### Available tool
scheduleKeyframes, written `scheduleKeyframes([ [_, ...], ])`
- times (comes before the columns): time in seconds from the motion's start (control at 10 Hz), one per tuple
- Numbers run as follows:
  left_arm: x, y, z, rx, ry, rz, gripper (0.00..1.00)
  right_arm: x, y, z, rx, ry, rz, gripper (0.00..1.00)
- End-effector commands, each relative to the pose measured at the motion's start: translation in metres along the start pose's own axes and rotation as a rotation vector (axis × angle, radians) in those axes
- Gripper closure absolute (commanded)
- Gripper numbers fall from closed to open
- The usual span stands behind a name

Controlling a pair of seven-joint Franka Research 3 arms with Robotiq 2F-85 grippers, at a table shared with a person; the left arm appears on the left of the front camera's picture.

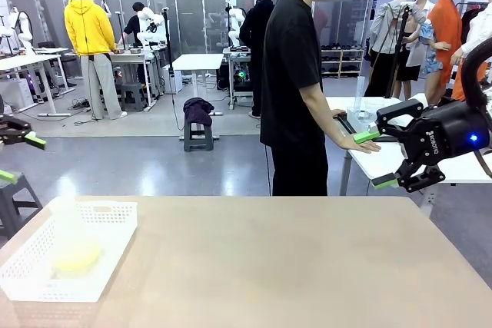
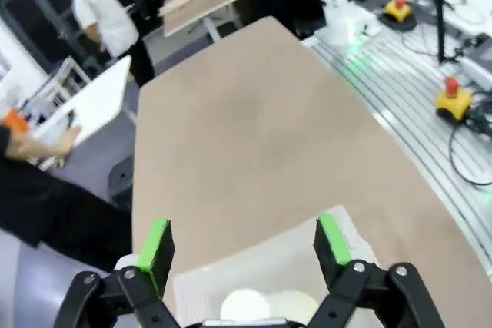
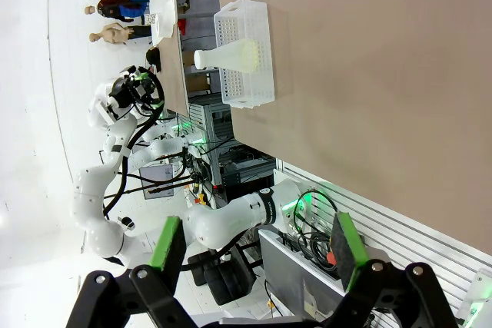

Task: Prepare the solutions needed for the experiment.
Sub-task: When the human places the Big flask in the center of the table, pick up the Big flask and place it in the left Organizing basket.

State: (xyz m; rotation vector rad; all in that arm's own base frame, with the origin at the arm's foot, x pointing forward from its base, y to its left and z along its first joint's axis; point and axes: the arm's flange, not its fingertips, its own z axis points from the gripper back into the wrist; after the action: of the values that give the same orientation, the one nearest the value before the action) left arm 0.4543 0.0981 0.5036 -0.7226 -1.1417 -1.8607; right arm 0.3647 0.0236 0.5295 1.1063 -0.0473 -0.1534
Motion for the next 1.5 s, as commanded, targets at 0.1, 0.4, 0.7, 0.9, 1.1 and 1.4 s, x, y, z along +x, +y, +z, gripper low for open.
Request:
scheduleKeyframes([
  [0.1,0.024,-0.013,-0.029,0.007,-0.017,-0.013,0.07,-0.001,0.001,0.000,0.013,-0.002,0.005,0.04],
  [0.4,0.027,-0.024,-0.048,0.043,-0.105,0.604,0.07,-0.001,0.001,0.000,0.013,-0.002,0.005,0.04],
  [0.7,0.027,-0.037,-0.051,0.027,-0.218,0.977,0.07,-0.001,0.001,0.000,0.013,-0.002,0.005,0.04],
  [0.9,0.029,-0.038,-0.051,0.077,-0.364,1.219,0.07,-0.001,0.001,0.000,0.013,-0.002,0.005,0.04],
  [1.1,0.022,-0.038,-0.049,0.156,-0.475,1.401,0.07,-0.001,0.001,0.000,0.013,-0.002,0.005,0.04],
  [1.4,0.016,-0.043,-0.041,0.166,-0.446,1.495,0.07,-0.001,0.001,0.000,0.013,-0.002,0.005,0.04],
])
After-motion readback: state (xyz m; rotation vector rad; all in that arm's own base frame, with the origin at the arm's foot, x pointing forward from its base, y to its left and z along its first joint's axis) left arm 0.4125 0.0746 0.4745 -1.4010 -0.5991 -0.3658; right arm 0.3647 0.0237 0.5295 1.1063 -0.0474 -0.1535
